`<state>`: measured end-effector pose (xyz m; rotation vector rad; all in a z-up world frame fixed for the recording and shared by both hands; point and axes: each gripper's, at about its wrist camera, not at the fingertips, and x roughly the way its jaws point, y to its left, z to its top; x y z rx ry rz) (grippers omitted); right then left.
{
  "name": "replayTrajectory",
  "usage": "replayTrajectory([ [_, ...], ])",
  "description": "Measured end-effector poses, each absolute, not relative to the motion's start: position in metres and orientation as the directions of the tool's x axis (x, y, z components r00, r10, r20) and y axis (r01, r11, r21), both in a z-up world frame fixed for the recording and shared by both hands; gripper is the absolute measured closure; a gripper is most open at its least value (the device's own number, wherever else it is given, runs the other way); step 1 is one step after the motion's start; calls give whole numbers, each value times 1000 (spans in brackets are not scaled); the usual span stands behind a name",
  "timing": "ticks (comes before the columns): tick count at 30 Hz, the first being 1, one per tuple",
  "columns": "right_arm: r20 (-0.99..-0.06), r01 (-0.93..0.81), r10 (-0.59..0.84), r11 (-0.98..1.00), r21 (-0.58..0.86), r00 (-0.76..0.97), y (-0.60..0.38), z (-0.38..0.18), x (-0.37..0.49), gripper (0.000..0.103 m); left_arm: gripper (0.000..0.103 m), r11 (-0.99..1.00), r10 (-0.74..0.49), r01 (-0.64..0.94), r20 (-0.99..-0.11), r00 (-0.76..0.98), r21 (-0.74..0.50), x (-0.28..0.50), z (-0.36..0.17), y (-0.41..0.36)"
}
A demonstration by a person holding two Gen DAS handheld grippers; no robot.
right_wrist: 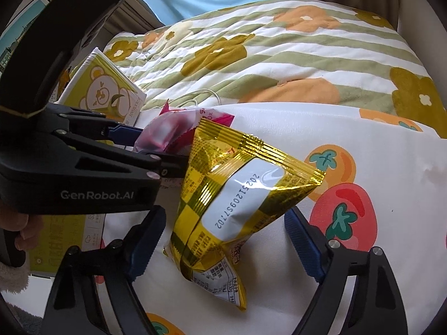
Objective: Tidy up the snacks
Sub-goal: 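Grasp the pink milk-candy bag with the left tool while the right tool grasps the gold bag, then lift both bags over the yellow box and open both tools to release them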
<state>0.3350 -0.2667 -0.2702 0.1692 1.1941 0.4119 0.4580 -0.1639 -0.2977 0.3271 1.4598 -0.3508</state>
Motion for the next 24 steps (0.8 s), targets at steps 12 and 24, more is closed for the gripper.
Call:
replayTrajectory([
  [12, -859, -238, 383, 918, 316, 338, -269, -252, 323, 55, 58, 920, -57, 392, -990, 129, -2, 438, -273, -158],
  [24, -844, -285, 340, 929, 235, 414, -274, -171, 293, 55, 58, 953, -173, 289, -942, 288, -87, 395, -183, -128],
])
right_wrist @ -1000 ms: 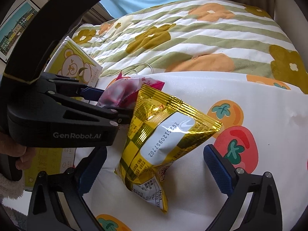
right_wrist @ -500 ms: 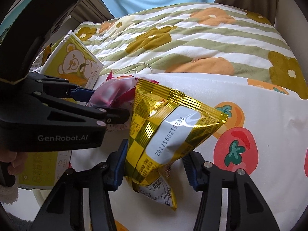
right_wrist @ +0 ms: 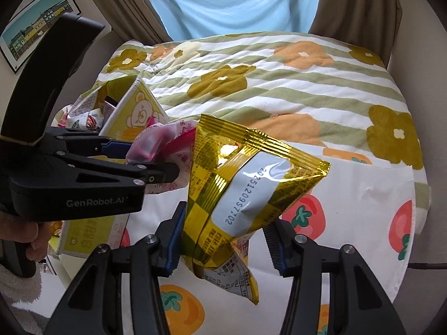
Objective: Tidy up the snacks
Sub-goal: 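Lift both bags over the yellow box and open both tools to release them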
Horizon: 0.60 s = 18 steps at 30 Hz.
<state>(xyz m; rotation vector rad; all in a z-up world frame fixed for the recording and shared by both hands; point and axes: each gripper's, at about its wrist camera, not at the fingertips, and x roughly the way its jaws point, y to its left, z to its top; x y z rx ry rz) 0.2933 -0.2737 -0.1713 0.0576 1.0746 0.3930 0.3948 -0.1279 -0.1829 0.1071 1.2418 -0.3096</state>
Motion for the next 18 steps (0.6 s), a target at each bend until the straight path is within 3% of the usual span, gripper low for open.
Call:
replayTrajectory([
  [10, -774, -418, 396, 889, 188, 494, -222, -83, 276, 55, 58, 979, -178, 171, -858, 483, -107, 358, -86, -27],
  [18, -732, -448, 470, 858, 250, 493, -139, -58, 274, 55, 58, 989, -124, 128, -854, 505, -67, 354, -72, 81],
])
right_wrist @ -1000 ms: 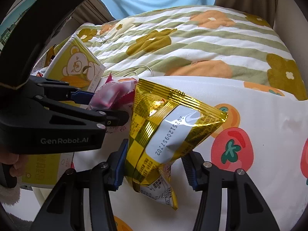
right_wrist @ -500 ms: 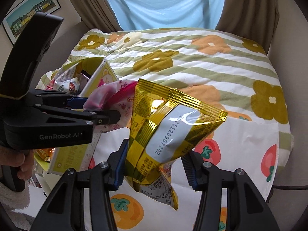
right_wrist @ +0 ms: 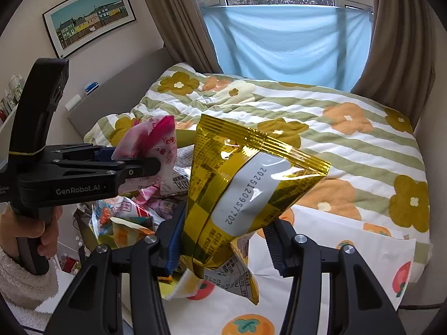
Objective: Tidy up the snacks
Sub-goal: 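Lift both bags over the yellow box and open both tools to release them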
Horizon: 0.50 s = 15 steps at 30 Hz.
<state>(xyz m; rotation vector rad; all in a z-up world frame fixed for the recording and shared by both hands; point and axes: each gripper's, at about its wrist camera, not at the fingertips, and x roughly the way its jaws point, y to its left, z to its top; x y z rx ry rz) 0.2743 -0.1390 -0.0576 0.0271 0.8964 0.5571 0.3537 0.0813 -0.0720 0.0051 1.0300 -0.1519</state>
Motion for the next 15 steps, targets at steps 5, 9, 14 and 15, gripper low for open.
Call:
replayTrajectory([
  [5, -738, -417, 481, 860, 293, 473, -92, -64, 278, 55, 58, 988, -121, 144, -875, 468, -60, 359, -92, 128],
  [9, -744, -379, 465, 875, 302, 480, -67, -67, 281, 55, 9, 983, -120, 177, -869, 480, -38, 362, -104, 144],
  [14, -754, -329, 429, 897, 294, 497, -52, -72, 282, 55, 0, 984, -147, 165, -848, 509, -72, 354, -105, 169],
  [15, -756, -319, 423, 901, 293, 499, -51, -73, 282, 55, 0, 985, -141, 156, -846, 515, -70, 350, -105, 173],
])
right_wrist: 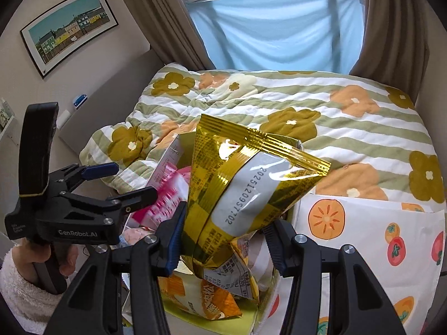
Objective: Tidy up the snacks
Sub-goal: 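Lift both bags over the yellow box and open both tools to release them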
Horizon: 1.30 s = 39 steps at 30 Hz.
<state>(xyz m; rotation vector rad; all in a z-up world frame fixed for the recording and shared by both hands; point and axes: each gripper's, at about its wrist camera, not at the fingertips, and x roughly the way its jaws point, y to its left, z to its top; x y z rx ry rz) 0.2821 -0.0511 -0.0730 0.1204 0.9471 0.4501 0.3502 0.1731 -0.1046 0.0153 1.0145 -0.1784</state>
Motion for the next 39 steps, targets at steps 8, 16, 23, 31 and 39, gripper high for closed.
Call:
replayTrajectory([
  [8, -781, -290, 385, 918, 270, 492, -44, -80, 290, 55, 0, 989, -143, 108, -838, 526, -101, 329, -107, 200],
  [16, -843, -284, 272, 947, 149, 463, -40, -90, 307, 55, 0, 987, -153, 124, -825, 543, -102, 327, -110, 200],
  [23, -813, -276, 264, 952, 132, 519, -44, -102, 312, 1, 0, 981, -189, 147, -824, 535, -130, 333, -122, 195],
  [31, -803, -259, 270, 954, 150, 531, -51, -107, 299, 1, 0, 985, -166, 129, -824, 542, -114, 318, -119, 188],
  [39, -723, -297, 331, 938, 181, 606, -75, -63, 258, 1, 0, 992, -116, 114, -775, 622, -58, 260, -74, 151],
])
